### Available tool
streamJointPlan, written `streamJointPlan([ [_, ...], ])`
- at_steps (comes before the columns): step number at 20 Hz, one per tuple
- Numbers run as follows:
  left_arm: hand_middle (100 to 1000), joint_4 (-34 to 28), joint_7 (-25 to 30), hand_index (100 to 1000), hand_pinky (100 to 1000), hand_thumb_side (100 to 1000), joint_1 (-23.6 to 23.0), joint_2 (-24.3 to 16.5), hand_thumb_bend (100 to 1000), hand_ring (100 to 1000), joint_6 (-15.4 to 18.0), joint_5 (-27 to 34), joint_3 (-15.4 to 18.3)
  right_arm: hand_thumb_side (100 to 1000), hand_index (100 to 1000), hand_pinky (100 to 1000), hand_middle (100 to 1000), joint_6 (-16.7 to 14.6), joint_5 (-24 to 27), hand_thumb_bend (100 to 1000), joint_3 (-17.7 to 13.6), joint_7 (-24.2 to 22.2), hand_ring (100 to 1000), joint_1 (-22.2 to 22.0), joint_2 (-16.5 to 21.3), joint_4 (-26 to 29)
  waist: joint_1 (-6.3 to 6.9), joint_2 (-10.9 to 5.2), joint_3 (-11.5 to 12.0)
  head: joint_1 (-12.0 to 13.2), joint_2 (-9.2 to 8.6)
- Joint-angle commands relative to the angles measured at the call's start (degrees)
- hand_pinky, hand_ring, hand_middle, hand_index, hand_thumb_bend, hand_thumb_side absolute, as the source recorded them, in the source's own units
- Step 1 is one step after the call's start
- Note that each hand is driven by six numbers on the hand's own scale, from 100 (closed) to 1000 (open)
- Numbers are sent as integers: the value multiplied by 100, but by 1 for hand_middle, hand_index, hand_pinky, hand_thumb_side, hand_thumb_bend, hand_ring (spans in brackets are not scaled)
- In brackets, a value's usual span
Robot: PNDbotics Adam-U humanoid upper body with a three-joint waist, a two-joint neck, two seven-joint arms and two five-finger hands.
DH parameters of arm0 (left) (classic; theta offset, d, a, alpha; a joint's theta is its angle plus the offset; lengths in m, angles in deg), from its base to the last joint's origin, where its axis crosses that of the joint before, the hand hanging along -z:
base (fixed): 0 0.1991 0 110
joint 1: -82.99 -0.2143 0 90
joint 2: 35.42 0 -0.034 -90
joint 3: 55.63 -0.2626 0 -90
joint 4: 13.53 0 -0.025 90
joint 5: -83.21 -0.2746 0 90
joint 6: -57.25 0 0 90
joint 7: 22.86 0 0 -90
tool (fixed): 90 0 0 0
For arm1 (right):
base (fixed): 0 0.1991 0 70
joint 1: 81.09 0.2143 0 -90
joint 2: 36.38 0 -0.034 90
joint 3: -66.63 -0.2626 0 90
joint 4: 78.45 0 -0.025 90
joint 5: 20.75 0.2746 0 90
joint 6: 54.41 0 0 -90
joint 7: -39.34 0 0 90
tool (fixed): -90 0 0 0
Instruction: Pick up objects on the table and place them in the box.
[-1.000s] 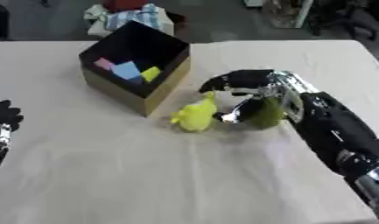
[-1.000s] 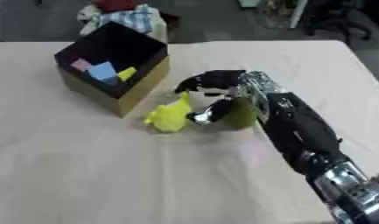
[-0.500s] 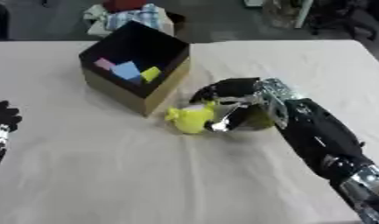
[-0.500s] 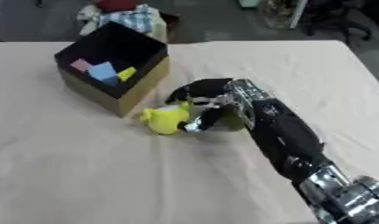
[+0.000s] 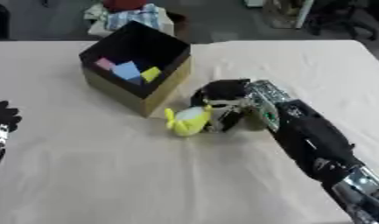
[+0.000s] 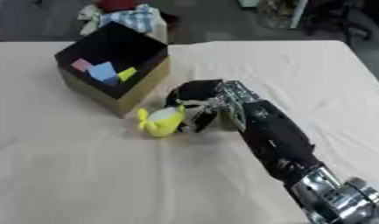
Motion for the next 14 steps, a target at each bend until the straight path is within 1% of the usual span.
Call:
streamJointPlan([
  [1, 707, -130, 1, 848, 828, 664, 47, -84, 100, 758, 3, 9, 26, 100, 441, 649, 336, -135, 301, 100, -49, 160, 585, 120, 72, 372, 5, -43, 0, -21, 17],
  [6, 707, -129, -1, 848, 828, 665, 41, -90, 100, 757, 2, 7, 30, 100, 438, 647, 342, -135, 767, 100, 7, 627, 582, 193, 239, 757, -4, -46, -16, -26, 27],
  [9, 707, -127, -1, 848, 828, 666, 34, -95, 100, 757, 1, 5, 32, 100, 434, 648, 339, -135, 1049, 100, 54, 877, 581, 285, 395, 876, -11, -50, -26, -31, 34],
  [11, 707, -127, -2, 848, 828, 666, 30, -97, 100, 757, 1, 4, 33, 100, 432, 647, 337, -135, 1239, 100, 31, 936, 577, 371, 494, 904, -15, -55, -32, -48, 33],
  [14, 707, -125, -5, 848, 829, 666, 22, -102, 100, 757, -1, 4, 34, 100, 428, 646, 334, -122, 1529, 100, -114, 924, 573, 530, 615, 863, -20, -64, -36, -69, 27],
])
